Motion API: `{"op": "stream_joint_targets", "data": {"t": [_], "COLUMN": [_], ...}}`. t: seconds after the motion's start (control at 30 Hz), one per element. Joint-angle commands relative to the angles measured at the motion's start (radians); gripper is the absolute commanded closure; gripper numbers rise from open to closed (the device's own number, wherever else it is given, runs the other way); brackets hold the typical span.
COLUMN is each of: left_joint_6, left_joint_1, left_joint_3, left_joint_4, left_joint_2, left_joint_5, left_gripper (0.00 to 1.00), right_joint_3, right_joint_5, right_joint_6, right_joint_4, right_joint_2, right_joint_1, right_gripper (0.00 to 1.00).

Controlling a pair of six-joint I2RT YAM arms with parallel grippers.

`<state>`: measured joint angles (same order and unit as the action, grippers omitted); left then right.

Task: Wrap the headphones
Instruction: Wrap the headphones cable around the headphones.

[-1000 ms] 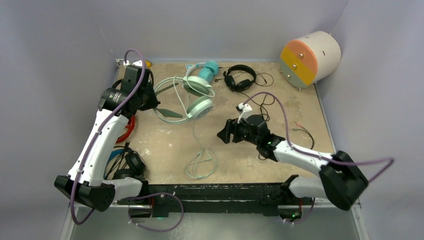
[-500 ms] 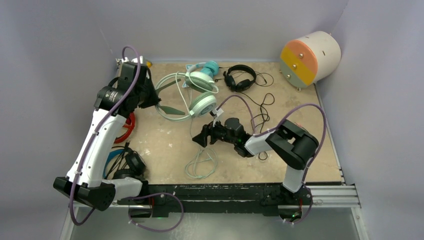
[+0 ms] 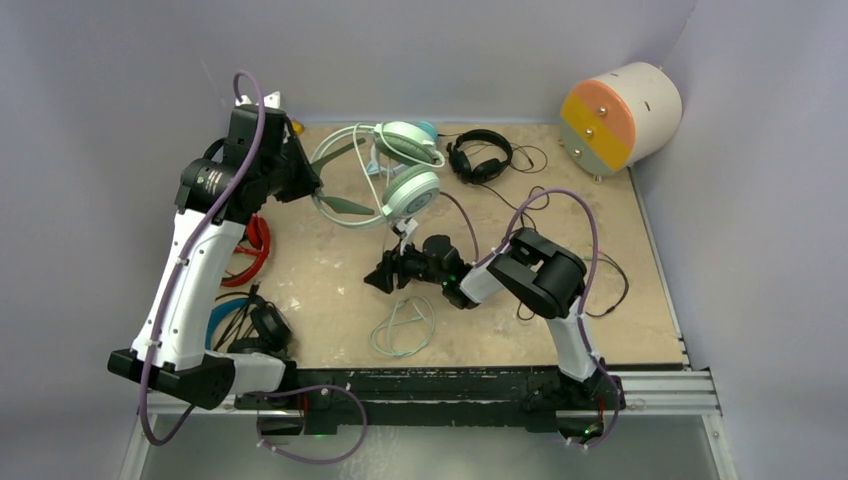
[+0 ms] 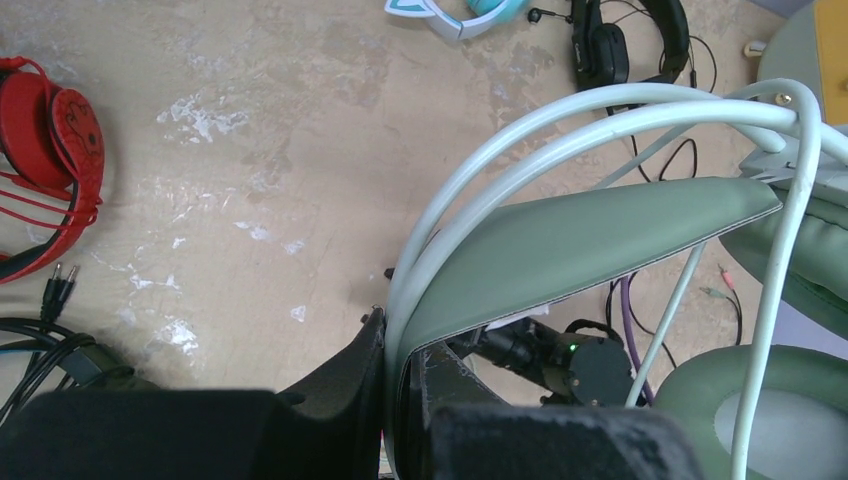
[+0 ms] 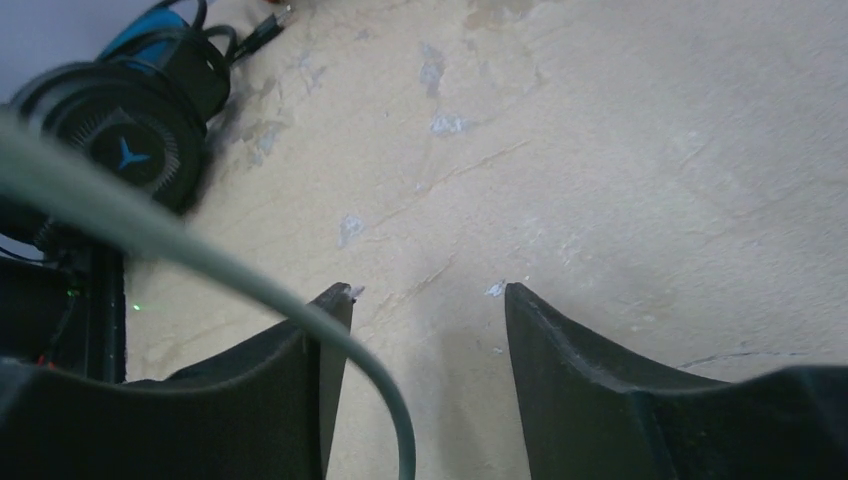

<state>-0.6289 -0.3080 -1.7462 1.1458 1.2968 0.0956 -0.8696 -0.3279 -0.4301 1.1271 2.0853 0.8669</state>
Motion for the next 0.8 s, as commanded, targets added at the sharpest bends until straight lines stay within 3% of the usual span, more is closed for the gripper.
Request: {"op": "stream_joint_targets", "data": {"t": [0.0, 0.13, 0.17, 0.33, 0.47, 0.63, 0.7, 0.77], "left_joint_6": [-0.044, -0.037, -0.037, -0.027, -0.029, -0.017, -0.009, -0.018], "left_joint_1": [0.006, 0.011, 0.014, 0.045, 0.086, 0.15, 0.159, 0.158], "left_joint_3": [-0.104, -0.175, -0.199, -0.307, -0.367, -0.383, -0.383, -0.334], "left_joint_4": [-0.044, -0.039, -0.033, -0.03, -0.032, -0.074, -0.078, -0.104], "left_joint_2": [0.018, 0.072, 0.091, 0.177, 0.261, 0.332, 0.35, 0.347], "left_joint_5": [-0.031, -0.028, -0.029, -0.019, -0.018, -0.022, 0.055, 0.116], "left_gripper": [1.0, 1.0, 1.0, 1.0, 1.0, 1.0, 1.0, 1.0], "right_joint_3": [0.001, 0.132, 0.169, 0.312, 0.354, 0.423, 0.428, 0.376], "right_joint_5": [-0.001, -0.037, -0.053, -0.173, -0.299, -0.311, -0.313, -0.311], "right_joint_6": [0.006, -0.012, -0.015, -0.043, -0.058, -0.063, -0.052, -0.006], "right_joint_4": [0.071, 0.211, 0.246, 0.334, 0.301, 0.243, 0.166, -0.026], "right_joint_2": [-0.01, -0.105, -0.136, -0.265, -0.356, -0.511, -0.593, -0.678], "right_joint_1": [0.016, 0.02, 0.022, 0.027, 0.04, 0.095, 0.112, 0.131], "right_gripper": [0.47, 0.96, 1.0, 1.0, 1.0, 1.0, 1.0, 1.0]}}
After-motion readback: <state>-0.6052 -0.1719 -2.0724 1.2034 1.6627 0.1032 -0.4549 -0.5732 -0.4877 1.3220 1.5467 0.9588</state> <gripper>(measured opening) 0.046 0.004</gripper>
